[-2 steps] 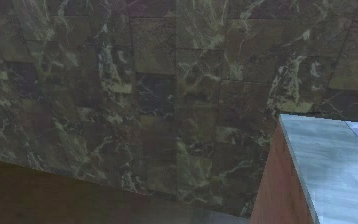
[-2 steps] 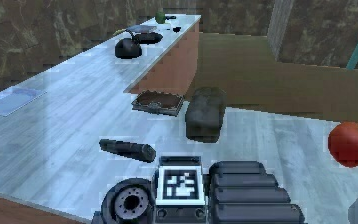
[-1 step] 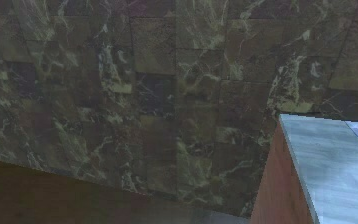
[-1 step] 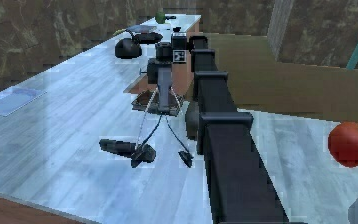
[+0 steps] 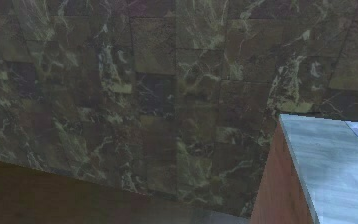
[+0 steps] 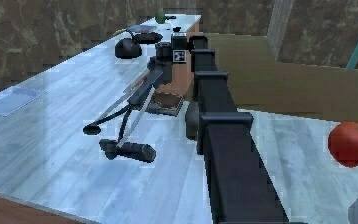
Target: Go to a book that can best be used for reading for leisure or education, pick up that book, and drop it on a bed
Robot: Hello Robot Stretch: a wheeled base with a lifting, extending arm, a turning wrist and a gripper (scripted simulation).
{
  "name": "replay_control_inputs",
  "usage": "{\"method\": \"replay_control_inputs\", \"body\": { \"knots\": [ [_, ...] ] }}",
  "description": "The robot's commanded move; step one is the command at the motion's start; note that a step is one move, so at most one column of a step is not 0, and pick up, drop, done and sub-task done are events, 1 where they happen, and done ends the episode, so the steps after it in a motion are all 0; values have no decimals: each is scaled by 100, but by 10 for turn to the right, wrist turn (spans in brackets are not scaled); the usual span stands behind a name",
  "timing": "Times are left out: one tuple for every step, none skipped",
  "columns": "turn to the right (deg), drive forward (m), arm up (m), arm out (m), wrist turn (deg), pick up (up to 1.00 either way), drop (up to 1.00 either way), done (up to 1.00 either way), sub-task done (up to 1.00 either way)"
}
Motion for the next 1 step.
{"method": "replay_control_inputs", "body": {
  "knots": [
    [0, 0, 0, 0, 450, 0, 0, 0, 0]
  ]
}}
